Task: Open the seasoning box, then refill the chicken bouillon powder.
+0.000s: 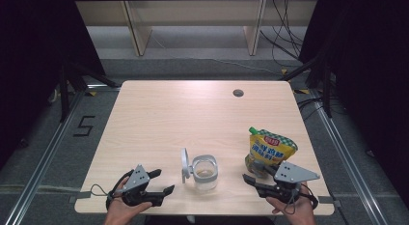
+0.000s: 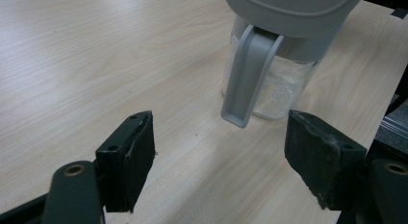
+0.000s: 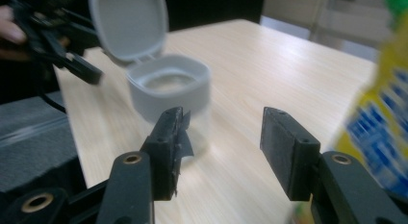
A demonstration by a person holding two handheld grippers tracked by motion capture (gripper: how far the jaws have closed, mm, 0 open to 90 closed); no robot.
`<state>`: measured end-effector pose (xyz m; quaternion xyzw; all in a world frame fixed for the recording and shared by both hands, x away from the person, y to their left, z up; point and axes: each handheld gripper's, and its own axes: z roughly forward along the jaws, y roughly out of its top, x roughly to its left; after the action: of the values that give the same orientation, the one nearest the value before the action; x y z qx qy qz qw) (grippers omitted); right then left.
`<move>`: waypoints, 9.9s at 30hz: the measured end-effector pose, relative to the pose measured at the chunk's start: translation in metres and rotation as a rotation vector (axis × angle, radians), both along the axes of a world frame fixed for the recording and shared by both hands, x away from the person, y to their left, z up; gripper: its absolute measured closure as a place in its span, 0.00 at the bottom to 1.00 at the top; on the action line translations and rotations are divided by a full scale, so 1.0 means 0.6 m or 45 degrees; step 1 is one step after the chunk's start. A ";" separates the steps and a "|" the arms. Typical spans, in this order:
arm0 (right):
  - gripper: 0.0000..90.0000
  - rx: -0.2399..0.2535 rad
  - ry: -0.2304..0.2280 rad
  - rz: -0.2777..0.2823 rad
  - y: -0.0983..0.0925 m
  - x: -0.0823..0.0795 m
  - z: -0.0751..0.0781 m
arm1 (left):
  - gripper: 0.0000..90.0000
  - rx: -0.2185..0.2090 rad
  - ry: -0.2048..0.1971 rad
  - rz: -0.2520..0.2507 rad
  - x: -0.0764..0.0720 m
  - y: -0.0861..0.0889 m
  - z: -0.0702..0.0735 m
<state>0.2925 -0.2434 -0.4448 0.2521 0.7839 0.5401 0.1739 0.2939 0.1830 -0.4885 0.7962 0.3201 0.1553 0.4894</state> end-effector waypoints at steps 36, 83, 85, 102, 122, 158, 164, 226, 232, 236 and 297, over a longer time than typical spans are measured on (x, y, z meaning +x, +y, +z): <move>0.26 -0.096 0.177 -0.304 -0.121 0.000 -0.063 | 0.24 -0.003 0.019 0.019 0.006 -0.004 0.000; 0.18 -0.101 0.039 -0.250 -0.094 0.082 -0.097 | 0.23 0.033 0.047 0.010 -0.003 -0.024 -0.010; 0.18 -0.105 0.036 -0.234 -0.092 0.085 -0.098 | 0.23 0.040 0.048 0.006 -0.004 -0.024 -0.010; 0.18 0.041 0.045 -0.247 -0.086 0.106 -0.113 | 0.23 0.064 0.035 -0.024 0.002 -0.028 -0.015; 0.17 0.170 -0.029 -0.264 -0.082 0.131 -0.119 | 0.23 0.081 0.038 -0.022 0.001 -0.029 -0.014; 0.42 0.003 0.004 -0.257 -0.052 0.110 -0.094 | 0.23 0.043 0.056 -0.009 -0.003 -0.030 -0.013; 0.43 -0.103 -0.111 -0.243 -0.045 0.102 -0.085 | 0.23 0.067 0.023 -0.026 0.000 -0.025 -0.011; 0.46 -1.507 -1.355 -0.002 0.086 0.023 -0.028 | 0.24 0.056 0.040 0.010 -0.004 -0.025 -0.014; 0.46 -1.565 -1.443 0.024 0.091 0.025 -0.021 | 0.24 0.055 0.042 0.008 -0.004 -0.025 -0.014; 0.46 -1.608 -1.479 0.038 0.096 0.025 -0.015 | 0.24 0.056 0.041 0.008 -0.004 -0.025 -0.014; 0.47 -1.772 -1.614 0.068 0.103 0.013 -0.005 | 0.23 0.093 0.011 -0.015 -0.004 -0.022 -0.013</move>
<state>0.3000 -0.1813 -0.4475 -0.2674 0.6951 -0.0095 0.6673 0.2915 0.1697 -0.4960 0.8160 0.3118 0.1606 0.4594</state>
